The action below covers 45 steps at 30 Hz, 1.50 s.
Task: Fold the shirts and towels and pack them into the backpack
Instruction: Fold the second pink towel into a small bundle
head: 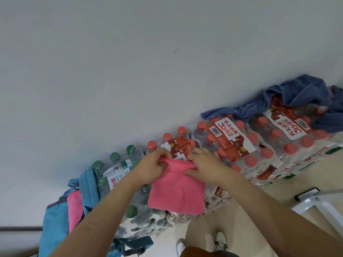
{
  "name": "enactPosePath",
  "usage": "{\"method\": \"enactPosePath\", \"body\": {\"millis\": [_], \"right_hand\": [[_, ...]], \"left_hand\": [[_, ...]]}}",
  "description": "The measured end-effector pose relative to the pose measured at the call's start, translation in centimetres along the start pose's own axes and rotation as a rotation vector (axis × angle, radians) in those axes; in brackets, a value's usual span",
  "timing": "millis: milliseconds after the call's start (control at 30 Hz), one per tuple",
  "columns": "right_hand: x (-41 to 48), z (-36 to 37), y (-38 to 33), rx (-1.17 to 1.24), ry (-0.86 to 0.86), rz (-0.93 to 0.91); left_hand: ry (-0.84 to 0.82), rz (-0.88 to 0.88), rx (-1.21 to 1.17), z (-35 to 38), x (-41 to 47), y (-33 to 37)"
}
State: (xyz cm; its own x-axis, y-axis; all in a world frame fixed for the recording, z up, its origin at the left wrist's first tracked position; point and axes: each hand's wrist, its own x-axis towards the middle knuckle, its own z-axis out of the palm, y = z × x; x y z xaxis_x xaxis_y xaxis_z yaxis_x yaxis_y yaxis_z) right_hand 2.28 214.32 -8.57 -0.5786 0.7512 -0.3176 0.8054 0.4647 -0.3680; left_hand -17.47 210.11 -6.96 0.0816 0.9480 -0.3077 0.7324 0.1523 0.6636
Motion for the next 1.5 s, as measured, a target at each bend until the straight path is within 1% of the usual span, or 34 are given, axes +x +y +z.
{"method": "enactPosePath", "body": {"millis": [67, 133, 167, 200, 267, 367, 400, 467, 500, 533, 567, 600, 667, 700, 767, 900, 933, 967, 1000, 1033, 1067, 1100, 1200, 1300, 1400, 1500], "right_hand": [[0.3, -0.6, 0.0, 0.019, -0.051, -0.045], [0.5, -1.3, -0.2, 0.084, -0.134, -0.082], [0.5, -2.0, -0.4, 0.104, -0.164, -0.099], [0.5, -2.9, -0.7, 0.109, -0.165, -0.118], [0.7, -5.6, -1.1, 0.085, -0.104, -0.165], [0.7, -10.4, -2.1, 0.004, 0.058, -0.265], [0.7, -11.5, -2.3, -0.019, 0.127, -0.292], [0.6, -12.5, -2.5, -0.073, 0.286, -0.341], [0.4, -12.3, -2.4, -0.109, 0.351, -0.363], [0.2, -11.6, -2.1, -0.146, 0.391, -0.378], [0.0, -10.2, -1.6, -0.182, 0.394, -0.389], [-0.3, -8.4, -1.0, -0.225, 0.359, -0.395], [-1.3, -4.7, 0.4, -0.303, 0.211, -0.398], [-1.7, -2.8, 1.4, -0.322, 0.173, -0.393], [-2.6, -0.5, 2.4, -0.309, 0.118, -0.365], [-3.8, -0.5, 2.5, -0.194, -0.012, -0.319], [-3.9, -1.0, 2.4, -0.117, -0.01, -0.33], [-3.8, -1.5, 2.1, -0.005, 0.018, -0.332], [-3.6, -1.9, 1.7, 0.111, 0.093, -0.341], [-3.1, -1.7, 1.7, 0.17, 0.176, -0.352], [-2.5, -1.4, 1.4, 0.185, 0.213, -0.37], [-1.8, -0.8, 1.3, 0.163, 0.199, -0.39], [-0.5, 1.9, 1.7, -0.016, 0.064, -0.446], [-0.2, 3.4, 3.2, -0.168, 0.073, -0.465], [-0.4, 3.5, 3.4, -0.214, 0.071, -0.49], [-0.5, 3.1, 3.4, -0.193, 0.017, -0.512]], "left_hand": [[-0.089, -0.023, -0.025, -0.1, -0.4, 0.5], [-0.168, -0.023, 0.079, -0.3, -0.7, 1.1], [-0.163, -0.005, 0.157, -0.5, -0.8, 1.4], [-0.124, 0.027, 0.212, -0.9, -0.9, 1.7], [0.06, 0.134, 0.25, -1.9, -1.2, 2.2], [0.455, 0.32, 0.311, -4.0, -1.7, 3.6], [0.563, 0.363, 0.345, -4.4, -2.0, 4.1], [0.699, 0.409, 0.442, -4.6, -2.4, 4.9], [0.717, 0.411, 0.49, -4.3, -2.5, 4.9], [0.703, 0.393, 0.525, -3.6, -2.6, 4.6], [0.655, 0.357, 0.548, -2.6, -2.7, 4.0], [0.581, 0.311, 0.575, -1.2, -2.8, 3.2], [0.413, 0.233, 0.647, 2.3, -3.6, 1.7], [0.342, 0.203, 0.671, 4.2, -4.1, 1.0], [0.283, 0.165, 0.672, 6.8, -5.1, 0.5], [0.365, 0.141, 0.732, 7.9, -5.7, 2.0], [0.364, 0.14, 0.76, 8.0, -5.7, 2.5], [0.348, 0.136, 0.781, 8.2, -5.6, 2.8], [0.323, 0.127, 0.793, 8.7, -5.5, 2.9], [0.296, 0.118, 0.798, 9.2, -5.4, 2.8], [0.267, 0.112, 0.8, 9.9, -5.3, 2.5], [0.238, 0.108, 0.804, 10.5, -5.2, 2.1], [0.212, 0.125, 0.799, 11.5, -5.3, 1.2], [0.259, 0.157, 0.789, 11.4, -5.9, 0.7], [0.321, 0.16, 0.72, 11.3, -6.4, -0.1], [0.366, 0.203, 0.668, 10.9, -6.4, -0.4]]}}
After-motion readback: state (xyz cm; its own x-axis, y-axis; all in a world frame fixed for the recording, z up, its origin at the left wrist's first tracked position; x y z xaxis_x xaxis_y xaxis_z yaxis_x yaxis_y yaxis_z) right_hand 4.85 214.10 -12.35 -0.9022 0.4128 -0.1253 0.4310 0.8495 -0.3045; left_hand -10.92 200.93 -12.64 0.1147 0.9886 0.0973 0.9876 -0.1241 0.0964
